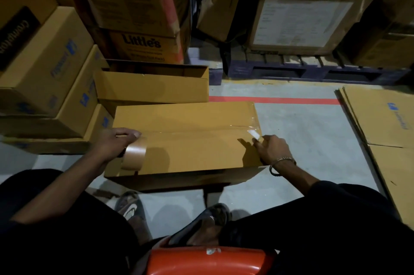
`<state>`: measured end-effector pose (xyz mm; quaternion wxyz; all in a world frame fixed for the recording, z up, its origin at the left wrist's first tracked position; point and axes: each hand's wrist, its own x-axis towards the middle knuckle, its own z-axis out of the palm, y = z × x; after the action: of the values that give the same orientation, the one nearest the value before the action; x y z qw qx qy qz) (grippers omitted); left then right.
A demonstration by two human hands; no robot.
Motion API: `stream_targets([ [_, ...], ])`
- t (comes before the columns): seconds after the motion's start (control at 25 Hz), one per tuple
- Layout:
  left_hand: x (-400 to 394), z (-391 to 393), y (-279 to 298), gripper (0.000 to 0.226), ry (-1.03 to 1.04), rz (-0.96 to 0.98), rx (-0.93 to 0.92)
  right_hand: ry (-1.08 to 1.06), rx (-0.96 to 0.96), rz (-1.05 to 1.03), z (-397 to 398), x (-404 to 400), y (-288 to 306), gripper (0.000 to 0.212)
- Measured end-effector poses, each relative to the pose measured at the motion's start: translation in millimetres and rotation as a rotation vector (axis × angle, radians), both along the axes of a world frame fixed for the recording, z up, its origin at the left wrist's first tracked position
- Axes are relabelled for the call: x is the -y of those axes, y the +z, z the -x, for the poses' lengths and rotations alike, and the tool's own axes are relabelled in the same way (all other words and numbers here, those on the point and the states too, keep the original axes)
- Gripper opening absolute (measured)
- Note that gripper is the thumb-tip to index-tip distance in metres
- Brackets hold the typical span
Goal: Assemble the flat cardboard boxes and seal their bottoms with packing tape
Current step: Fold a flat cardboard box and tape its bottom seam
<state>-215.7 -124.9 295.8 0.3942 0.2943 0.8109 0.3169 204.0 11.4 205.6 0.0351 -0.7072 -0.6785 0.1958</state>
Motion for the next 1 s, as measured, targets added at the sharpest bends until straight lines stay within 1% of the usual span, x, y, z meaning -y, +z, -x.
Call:
stream_targets([
  [0.08,-4.3,23.3,-10.0,0.009,0.142,-0.011,-0.212,0.001,-0.022,-0.095,9.0,-7.8,-1.6,0.036],
  [0.16,-9.2,34.5,-13.8,0.023,0.194,0.058,-0.500,0.022,-0.046,-0.184,22.4,-15.4,0.0,0.027],
  [0.2,-12.5,37.1,-16.1,0.029,0.217,0.091,-0.623,0.053,-0.049,-0.208,31.2,-19.0,-0.4,0.026],
  [0.28,-18.5,39.4,-19.6,0.035,0.236,0.127,-0.771,0.152,-0.059,-0.231,50.3,-24.1,-2.9,0.026],
  [0.36,-22.1,40.6,-29.4,0.034,0.244,0.171,-0.815,0.260,-0.107,-0.232,70.1,-28.2,-13.1,0.025],
  [0.44,-22.6,45.8,-44.6,0.034,0.307,0.193,-0.789,0.366,-0.170,-0.180,90.8,-34.2,-23.1,0.030],
  [0.52,-22.5,51.9,-64.2,0.031,0.294,0.167,-0.775,0.468,-0.210,-0.120,111.3,-37.1,-32.8,0.039],
  [0.56,-22.2,54.4,-72.6,0.029,0.250,0.138,-0.787,0.513,-0.183,-0.110,120.1,-36.0,-36.9,0.042],
  [0.6,-21.4,58.0,-80.4,0.028,0.220,0.107,-0.786,0.556,-0.113,-0.122,126.3,-34.0,-41.3,0.045],
  [0.64,-21.4,62.7,-86.7,0.029,0.208,0.081,-0.780,0.587,-0.027,-0.151,129.5,-31.3,-43.5,0.048],
  [0.68,-22.8,66.2,-91.3,0.030,0.243,0.055,-0.735,0.590,0.043,-0.183,129.6,-29.6,-44.6,0.050],
  [0.76,-24.8,75.4,-96.0,0.032,0.388,0.027,-0.580,0.488,0.122,-0.221,122.7,-30.6,-41.9,0.059],
  [0.84,-23.5,86.1,-99.3,0.036,0.489,0.055,-0.383,0.264,0.156,-0.161,108.2,-35.6,-38.9,0.073],
  [0.92,-21.5,93.1,-101.1,0.040,0.546,0.078,-0.141,0.019,0.093,-0.047,92.0,-39.9,-35.2,0.094],
  [1.0,-19.8,91.7,-104.3,0.044,0.606,0.079,0.066,-0.110,0.002,0.039,80.5,-44.7,-32.9,0.112],
])
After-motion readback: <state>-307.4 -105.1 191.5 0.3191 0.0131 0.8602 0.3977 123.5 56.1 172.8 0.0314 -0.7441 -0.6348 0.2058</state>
